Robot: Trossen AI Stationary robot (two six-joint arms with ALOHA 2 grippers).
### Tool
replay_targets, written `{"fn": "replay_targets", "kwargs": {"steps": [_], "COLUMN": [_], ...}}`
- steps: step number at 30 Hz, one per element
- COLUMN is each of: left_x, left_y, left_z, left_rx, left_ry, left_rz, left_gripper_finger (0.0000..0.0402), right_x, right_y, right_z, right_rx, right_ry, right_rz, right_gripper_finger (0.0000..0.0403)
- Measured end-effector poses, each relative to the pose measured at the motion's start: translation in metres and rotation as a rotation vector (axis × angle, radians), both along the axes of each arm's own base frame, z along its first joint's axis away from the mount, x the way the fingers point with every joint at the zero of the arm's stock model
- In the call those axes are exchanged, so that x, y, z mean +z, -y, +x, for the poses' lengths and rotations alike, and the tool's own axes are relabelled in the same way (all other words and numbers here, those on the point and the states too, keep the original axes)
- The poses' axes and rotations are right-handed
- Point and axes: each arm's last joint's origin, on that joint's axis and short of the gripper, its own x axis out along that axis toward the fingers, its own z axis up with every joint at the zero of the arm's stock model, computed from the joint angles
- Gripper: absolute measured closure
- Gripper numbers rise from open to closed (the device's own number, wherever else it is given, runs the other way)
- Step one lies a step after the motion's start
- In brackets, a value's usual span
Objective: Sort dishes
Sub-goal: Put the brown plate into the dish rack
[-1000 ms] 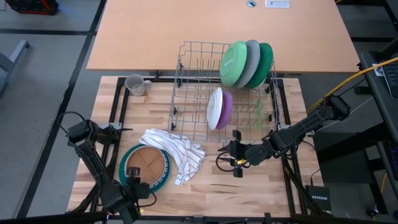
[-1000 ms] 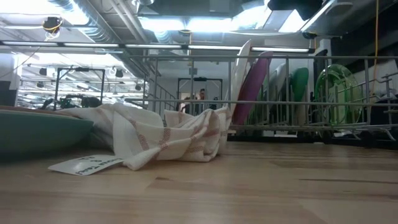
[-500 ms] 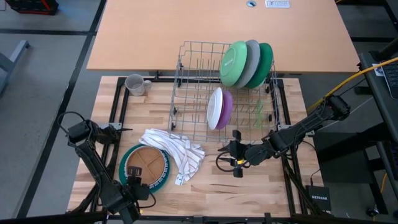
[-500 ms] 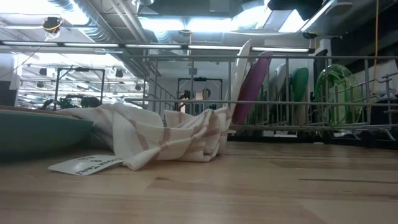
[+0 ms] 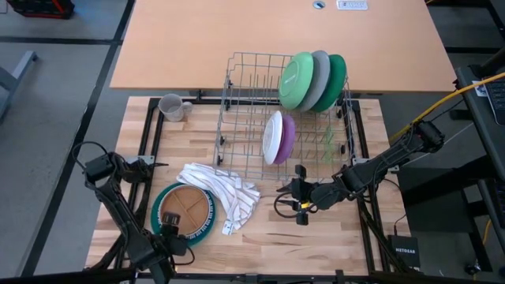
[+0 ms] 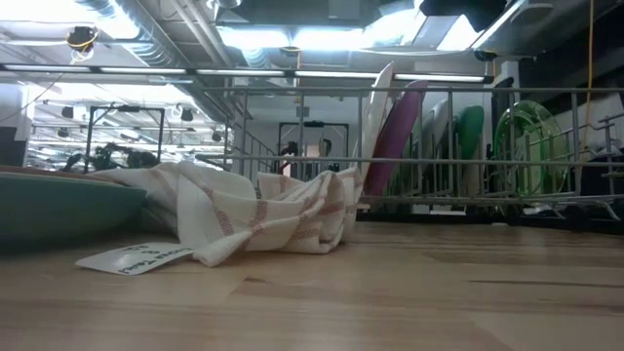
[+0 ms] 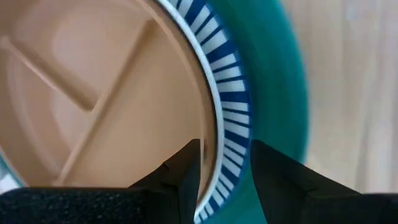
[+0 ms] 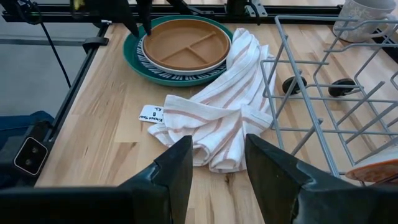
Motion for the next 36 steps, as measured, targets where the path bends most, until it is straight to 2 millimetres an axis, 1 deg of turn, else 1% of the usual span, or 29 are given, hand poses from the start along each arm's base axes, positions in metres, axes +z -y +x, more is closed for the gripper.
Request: {"fn": "replay_targets", "kwargs": {"steps": [6, 10, 14, 17, 25, 28, 33, 36], "left_x": [-0.014, -0.018, -0.018, -0.016, -0.011, -0.011, -0.011, -0.009], "left_y": [-0.01, -0.011, -0.01, -0.007, -0.004, -0.005, -0.004, -0.003], "left_z": [-0.005, -0.005, -0.005, -0.003, -0.002, -0.002, -0.002, -0.002], "left_rx": [0.063, 0.031, -0.007, -0.008, -0.011, -0.011, -0.009, -0.016], "left_ry": [-0.013, -0.019, -0.028, -0.021, -0.022, -0.025, -0.027, -0.031], "left_rz": [0.045, 0.044, 0.025, 0.002, -0.02, -0.02, -0.023, -0.027], "left_gripper_finger": [0.0273, 0.0273, 0.0276, 0.0296, 0.0386, 0.0391, 0.0376, 0.0382], "right_x": [0.0, 0.0, 0.0, 0.0, 0.0, 0.0, 0.0, 0.0], "right_y": [0.0, 0.0, 0.0, 0.0, 0.0, 0.0, 0.0, 0.0], "right_z": [0.0, 0.0, 0.0, 0.0, 0.0, 0.0, 0.0, 0.0], "right_rx": [0.0, 0.0, 0.0, 0.0, -0.001, -0.001, -0.001, -0.001], "right_ry": [0.0, 0.0, 0.0, 0.0, 0.0, 0.0, 0.0, 0.0], "right_rz": [-0.001, 0.0, -0.001, 0.0, 0.0, 0.0, 0.0, 0.0], "right_gripper_finger": [0.0254, 0.0254, 0.0254, 0.0254, 0.0254, 0.0254, 0.0254, 0.0254]}}
